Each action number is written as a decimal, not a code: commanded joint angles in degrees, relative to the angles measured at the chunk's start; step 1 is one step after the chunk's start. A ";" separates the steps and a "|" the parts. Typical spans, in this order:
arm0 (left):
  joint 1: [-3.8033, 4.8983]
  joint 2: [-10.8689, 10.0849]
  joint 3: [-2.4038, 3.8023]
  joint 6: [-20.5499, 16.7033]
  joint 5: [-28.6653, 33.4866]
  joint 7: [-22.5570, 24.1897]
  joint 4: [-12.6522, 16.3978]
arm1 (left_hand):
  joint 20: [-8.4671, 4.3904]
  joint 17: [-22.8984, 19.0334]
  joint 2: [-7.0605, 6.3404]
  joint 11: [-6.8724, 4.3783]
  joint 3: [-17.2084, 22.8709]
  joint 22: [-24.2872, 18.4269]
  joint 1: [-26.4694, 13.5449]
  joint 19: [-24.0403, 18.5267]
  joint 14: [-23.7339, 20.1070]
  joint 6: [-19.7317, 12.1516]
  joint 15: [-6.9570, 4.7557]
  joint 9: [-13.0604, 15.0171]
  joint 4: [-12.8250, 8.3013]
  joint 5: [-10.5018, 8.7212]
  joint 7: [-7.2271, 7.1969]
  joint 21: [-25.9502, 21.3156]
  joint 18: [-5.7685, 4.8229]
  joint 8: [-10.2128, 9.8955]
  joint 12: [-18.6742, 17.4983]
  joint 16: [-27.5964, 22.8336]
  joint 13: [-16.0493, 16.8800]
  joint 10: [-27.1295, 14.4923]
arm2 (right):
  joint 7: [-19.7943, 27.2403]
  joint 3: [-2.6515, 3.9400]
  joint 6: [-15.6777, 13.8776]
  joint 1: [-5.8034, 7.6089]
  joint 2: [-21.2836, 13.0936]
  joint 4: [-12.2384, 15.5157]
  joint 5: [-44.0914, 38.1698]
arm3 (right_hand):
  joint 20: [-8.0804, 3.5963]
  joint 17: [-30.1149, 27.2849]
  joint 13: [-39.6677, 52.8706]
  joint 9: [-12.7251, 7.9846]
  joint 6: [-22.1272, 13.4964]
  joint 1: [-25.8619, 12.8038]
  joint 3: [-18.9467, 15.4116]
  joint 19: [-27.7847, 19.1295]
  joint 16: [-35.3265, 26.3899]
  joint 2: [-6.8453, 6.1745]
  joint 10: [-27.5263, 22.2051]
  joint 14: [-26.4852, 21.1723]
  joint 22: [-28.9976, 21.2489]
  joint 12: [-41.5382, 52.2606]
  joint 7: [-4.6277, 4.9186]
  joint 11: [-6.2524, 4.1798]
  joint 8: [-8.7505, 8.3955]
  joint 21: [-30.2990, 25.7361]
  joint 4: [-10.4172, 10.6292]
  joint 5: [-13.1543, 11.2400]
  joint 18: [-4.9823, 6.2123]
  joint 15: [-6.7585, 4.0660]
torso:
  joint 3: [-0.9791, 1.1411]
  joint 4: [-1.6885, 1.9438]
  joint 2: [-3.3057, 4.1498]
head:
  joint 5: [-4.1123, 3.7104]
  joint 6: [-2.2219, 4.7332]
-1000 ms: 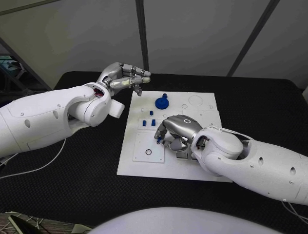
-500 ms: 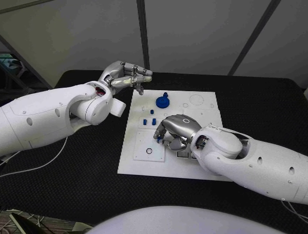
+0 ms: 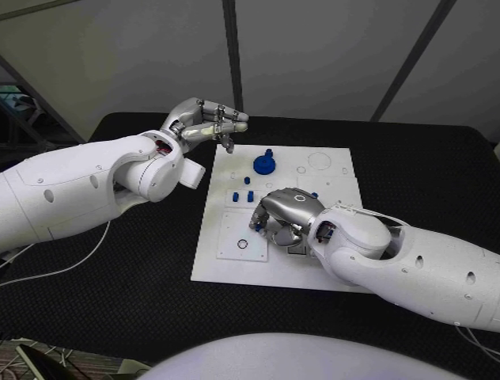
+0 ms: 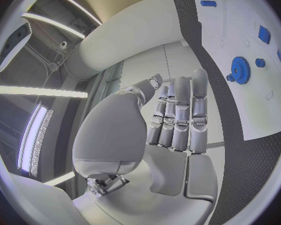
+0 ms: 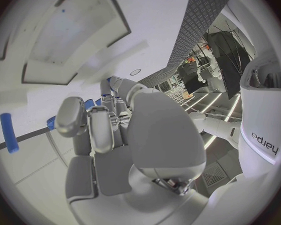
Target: Assemble the parts on the task board
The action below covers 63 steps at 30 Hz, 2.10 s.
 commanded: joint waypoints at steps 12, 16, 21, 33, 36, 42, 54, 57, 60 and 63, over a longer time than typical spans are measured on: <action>0.07 0.18 0.04 0.75 0.17 0.18 -0.16 | 0.23 -0.11 0.32 0.05 -0.02 -0.08 -0.30 0.30 -0.12 -0.25 0.45 -0.07 -0.31 0.32 0.41 -0.24 0.30 -0.27 -0.39 -0.38 -0.10 -0.40 | -1.54 -0.15 0.96 -0.33 -0.96 0.54 -1.32 | 0.13 -0.11 0.07 0.05 0.36 -0.81 -0.17 -0.11 0.22 -0.06 0.46 2.55 0.04 -0.35 -0.03 0.05 0.32 0.30 -0.23 0.15 -0.32 -0.26 | 0.02 -0.01 -0.02 | 0.09 -0.03; 0.07 0.20 0.04 0.77 0.17 0.14 -0.18 | 0.23 -0.12 0.32 0.05 -0.02 -0.09 -0.30 0.30 -0.12 -0.27 0.45 -0.07 -0.32 0.32 0.42 -0.25 0.30 -0.28 -0.40 -0.39 -0.10 -0.42 | -2.37 -0.15 2.47 -0.33 -0.94 0.36 -1.35 | 0.39 -0.60 -0.27 -0.31 -1.38 -2.47 -0.84 -0.71 -0.04 -0.72 -1.12 2.38 -0.62 -1.54 0.50 0.54 -0.86 -0.15 0.21 -0.50 -0.22 0.18 | 0.01 -0.03 0.01 | 0.11 -0.02; 0.07 0.21 0.04 0.81 0.17 0.04 -0.26 | 0.24 -0.13 0.32 0.07 -0.02 -0.10 -0.30 0.30 -0.12 -0.29 0.46 -0.07 -0.32 0.32 0.43 -0.27 0.30 -0.29 -0.40 -0.40 -0.11 -0.45 | -2.57 -0.15 2.67 -0.34 -0.85 0.17 -1.39 | 1.50 -1.75 -1.97 -0.52 -6.93 -5.76 -3.24 -2.40 -0.66 -3.26 -7.78 2.01 -2.98 -3.58 0.56 1.89 -2.62 -1.85 1.37 -0.95 0.28 1.38 | 0.01 -0.07 0.00 | -0.01 0.01; 0.07 0.12 0.04 0.94 0.17 -0.34 -0.37 | 0.28 -0.19 0.39 0.11 0.00 -0.12 -0.33 0.29 -0.13 -0.39 0.50 -0.08 -0.30 0.33 0.46 -0.33 0.30 -0.35 -0.44 -0.46 -0.16 -0.60 | -3.40 -0.15 -3.66 -0.36 -1.56 1.50 -2.43 | 1.89 -2.24 -2.37 -0.25 -7.53 -5.27 -4.33 -2.61 -0.84 -2.65 -10.16 1.86 -3.54 -2.77 0.33 2.24 -2.23 -2.34 1.17 -0.77 0.40 1.59 | 0.04 -0.06 -0.04 | -0.21 0.14; 0.07 0.12 0.04 1.00 0.17 -0.42 -0.38 | 0.28 -0.19 0.39 0.11 0.00 -0.12 -0.33 0.29 -0.13 -0.39 0.50 -0.08 -0.30 0.33 0.46 -0.33 0.30 -0.35 -0.44 -0.46 -0.16 -0.60 | -3.80 -0.14 -5.95 -0.41 -2.24 2.63 -2.55 | 1.89 -2.39 -2.35 -0.17 -7.11 -4.92 -4.15 -2.55 -0.90 -2.20 -10.18 1.83 -3.54 -2.40 0.54 2.21 -2.08 -2.35 1.08 -0.59 0.40 1.57 | 0.04 -0.03 -0.03 | -0.32 0.21; 0.07 0.02 0.03 1.17 0.17 -0.47 -0.38 | 0.30 -0.21 0.49 0.13 0.02 -0.14 -0.34 0.29 -0.13 -0.42 0.52 -0.08 -0.26 0.34 0.47 -0.37 0.30 -0.36 -0.44 -0.49 -0.17 -0.65 | -3.86 -0.08 -9.90 -0.44 -4.61 5.43 -2.68 | 1.84 -2.39 -2.31 -0.11 -6.57 -4.29 -3.55 -2.36 -0.85 -1.74 -9.77 1.84 -3.39 -1.59 0.80 2.14 -1.98 -2.24 0.79 -0.06 0.38 1.51 | 0.02 -0.10 -0.12 | -0.60 0.50; 0.06 -0.31 0.00 1.48 0.17 -0.51 -0.25 | 0.31 -0.24 0.55 0.13 0.05 -0.15 -0.32 0.29 -0.13 -0.44 0.53 -0.07 -0.27 0.34 0.46 -0.40 0.30 -0.37 -0.44 -0.51 -0.19 -0.69 | -7.65 5.33 -2.55 0.49 -12.80 10.71 1.76 | 1.79 -2.36 -2.40 -0.17 -6.31 -5.06 -3.73 -2.08 -0.73 -2.40 -9.38 1.89 -3.12 -0.61 0.53 2.01 -2.17 -2.08 1.19 -1.11 0.31 1.42 | -0.12 -0.33 -0.21 | -2.22 2.03; 0.06 -0.32 -0.02 1.64 0.17 -0.51 -0.24 | 0.31 -0.24 0.55 0.13 0.05 -0.15 -0.32 0.29 -0.13 -0.44 0.53 -0.07 -0.27 0.34 0.46 -0.40 0.30 -0.37 -0.44 -0.51 -0.19 -0.69 | -8.81 6.01 0.22 1.20 -14.35 10.39 1.44 | 1.78 -2.51 -2.49 -0.18 -6.31 -5.37 -4.12 -2.18 -0.79 -2.81 -9.88 1.85 -3.29 -0.62 0.28 2.03 -2.22 -2.21 1.33 -1.38 0.34 1.44 | -0.15 -0.44 -0.21 | -2.54 2.31; 0.06 -0.31 -0.03 1.73 0.17 -0.47 -0.21 | 0.31 -0.24 0.55 0.13 0.05 -0.15 -0.32 0.29 -0.13 -0.44 0.53 -0.07 -0.27 0.34 0.46 -0.40 0.30 -0.37 -0.44 -0.51 -0.19 -0.69 | -9.98 6.30 1.62 1.54 -15.22 9.86 0.26 | 1.84 -2.85 -2.57 -0.23 -6.47 -5.79 -4.89 -2.40 -0.97 -3.21 -11.02 1.75 -3.60 -0.73 0.08 2.16 -2.32 -2.47 1.69 -1.73 0.39 1.56 | -0.19 -0.38 -0.19 | -2.86 2.52; 0.06 -0.25 -0.04 1.79 0.17 -0.42 -0.20 | 0.31 -0.24 0.55 0.13 0.05 -0.15 -0.32 0.29 -0.13 -0.44 0.53 -0.07 -0.27 0.34 0.46 -0.40 0.30 -0.37 -0.44 -0.51 -0.19 -0.69 | -10.63 6.46 2.49 1.73 -15.64 9.34 -0.53 | 1.92 -2.96 -2.56 -0.29 -6.83 -5.68 -5.51 -2.42 -1.01 -3.34 -11.90 1.72 -3.67 -0.65 -0.13 2.31 -2.42 -2.57 1.88 -1.85 0.38 1.65 | -0.11 -0.33 -0.16 | -2.91 2.50</action>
